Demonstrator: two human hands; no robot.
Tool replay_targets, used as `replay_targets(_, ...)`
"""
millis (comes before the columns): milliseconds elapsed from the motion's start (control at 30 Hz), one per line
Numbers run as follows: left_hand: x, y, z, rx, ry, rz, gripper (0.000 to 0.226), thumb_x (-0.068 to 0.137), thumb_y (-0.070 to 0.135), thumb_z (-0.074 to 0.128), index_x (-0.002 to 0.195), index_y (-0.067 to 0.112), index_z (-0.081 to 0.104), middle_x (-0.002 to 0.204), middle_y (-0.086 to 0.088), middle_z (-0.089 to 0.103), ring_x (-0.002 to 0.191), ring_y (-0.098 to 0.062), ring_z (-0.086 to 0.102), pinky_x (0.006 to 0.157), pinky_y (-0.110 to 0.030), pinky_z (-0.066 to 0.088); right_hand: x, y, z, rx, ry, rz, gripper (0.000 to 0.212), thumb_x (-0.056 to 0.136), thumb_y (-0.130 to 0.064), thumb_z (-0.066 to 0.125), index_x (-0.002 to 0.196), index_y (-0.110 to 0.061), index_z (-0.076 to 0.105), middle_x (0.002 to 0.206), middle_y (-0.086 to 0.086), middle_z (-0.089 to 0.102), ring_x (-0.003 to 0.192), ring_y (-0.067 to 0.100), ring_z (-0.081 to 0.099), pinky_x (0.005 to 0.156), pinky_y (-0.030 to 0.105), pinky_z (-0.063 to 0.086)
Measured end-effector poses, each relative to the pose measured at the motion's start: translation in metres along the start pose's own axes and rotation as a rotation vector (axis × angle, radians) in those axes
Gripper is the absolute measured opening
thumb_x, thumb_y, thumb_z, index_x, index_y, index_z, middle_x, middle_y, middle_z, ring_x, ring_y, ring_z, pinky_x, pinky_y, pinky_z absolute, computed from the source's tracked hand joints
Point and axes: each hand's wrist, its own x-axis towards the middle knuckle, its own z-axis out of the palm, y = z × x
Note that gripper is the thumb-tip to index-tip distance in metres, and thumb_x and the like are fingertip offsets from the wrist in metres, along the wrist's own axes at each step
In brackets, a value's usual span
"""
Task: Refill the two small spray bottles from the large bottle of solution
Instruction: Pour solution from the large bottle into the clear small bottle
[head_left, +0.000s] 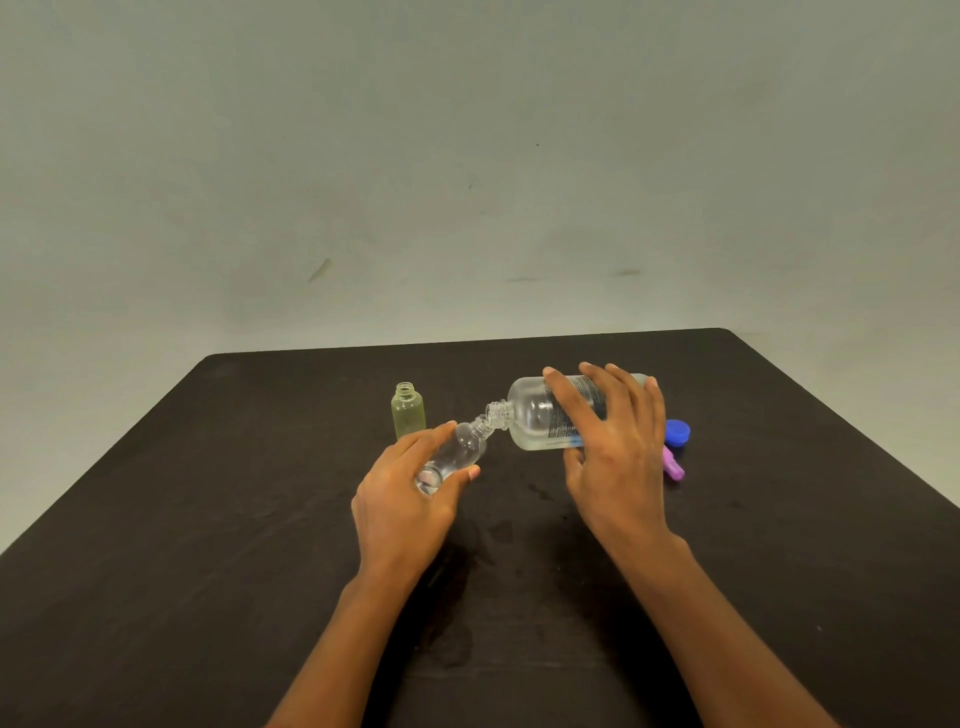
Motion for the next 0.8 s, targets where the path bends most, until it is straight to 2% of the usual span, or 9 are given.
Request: replay_targets(800,-0.0006,0.0016,-0.0004,-0.009,0.001,0.001,0.046,0.069,0.026,0.083,0.111,0.037,0.067,0.104,0.022,0.067,0.098,-0.002,0.062,0.084,-0.037,0.054,-0.0004,0.0002,-0.0004,0.004,-0.002,0.0,0.089,0.058,0.011,0.074,0.134,-0.027,0.047,0.129,0.013,0.054,0.126,0.033,0.044,0.111,0.054,0.025)
